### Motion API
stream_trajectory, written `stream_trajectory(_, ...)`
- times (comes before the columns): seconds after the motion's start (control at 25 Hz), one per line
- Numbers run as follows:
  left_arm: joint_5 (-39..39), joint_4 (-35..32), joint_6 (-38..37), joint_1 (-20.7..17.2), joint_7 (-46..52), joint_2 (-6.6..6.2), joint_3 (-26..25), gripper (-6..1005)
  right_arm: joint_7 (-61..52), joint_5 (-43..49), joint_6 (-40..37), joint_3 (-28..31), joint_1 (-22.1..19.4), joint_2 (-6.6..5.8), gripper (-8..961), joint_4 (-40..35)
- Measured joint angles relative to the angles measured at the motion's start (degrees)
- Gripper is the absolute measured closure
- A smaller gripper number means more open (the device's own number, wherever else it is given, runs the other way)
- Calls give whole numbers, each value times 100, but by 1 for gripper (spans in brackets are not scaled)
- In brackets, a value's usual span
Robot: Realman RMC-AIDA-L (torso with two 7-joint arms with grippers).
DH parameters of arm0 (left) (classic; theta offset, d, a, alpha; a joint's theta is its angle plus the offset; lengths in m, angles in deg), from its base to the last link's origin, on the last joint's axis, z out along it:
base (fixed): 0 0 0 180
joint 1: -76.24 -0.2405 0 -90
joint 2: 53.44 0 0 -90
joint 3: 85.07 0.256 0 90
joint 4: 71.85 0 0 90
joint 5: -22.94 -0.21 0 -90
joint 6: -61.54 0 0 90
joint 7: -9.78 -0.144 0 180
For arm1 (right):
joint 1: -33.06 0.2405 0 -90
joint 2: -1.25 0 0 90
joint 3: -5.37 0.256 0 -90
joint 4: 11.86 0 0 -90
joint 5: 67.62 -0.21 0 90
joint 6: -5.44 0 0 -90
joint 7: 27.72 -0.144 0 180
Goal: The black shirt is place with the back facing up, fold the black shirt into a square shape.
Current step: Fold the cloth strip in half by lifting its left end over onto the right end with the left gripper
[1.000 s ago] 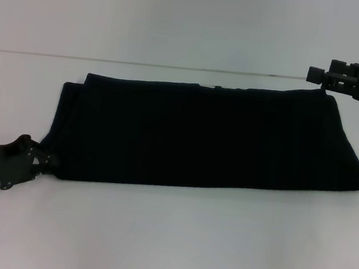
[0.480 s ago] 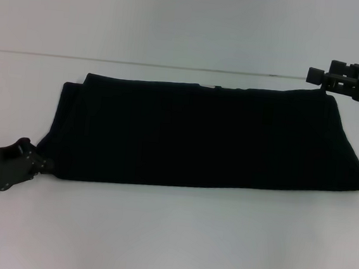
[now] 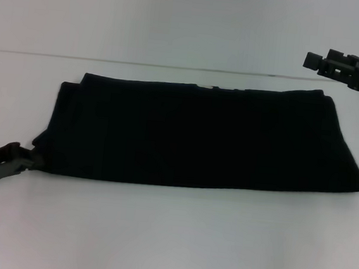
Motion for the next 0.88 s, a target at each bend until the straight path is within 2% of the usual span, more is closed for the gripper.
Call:
stream_trajectory(0.32,17,-603,-299,-427,-266,-31,-46,953,0,-239,300,7,6,82,27,205)
stream_trajectory(0.56,-30,-1173,-551,-801,-284,-120,-233,954,28,-275,554,-20,32,123,27,246)
stream_trajectory(0.76,-278,-1418,-637,-911,-296,-175,-261,955,54,-275,657,-29,33,127,26,249)
stream_trajectory(0.88,-306,-1440,-802,-843,-303,-198,-253,955,94,-275,674,-7,9,114,26,249)
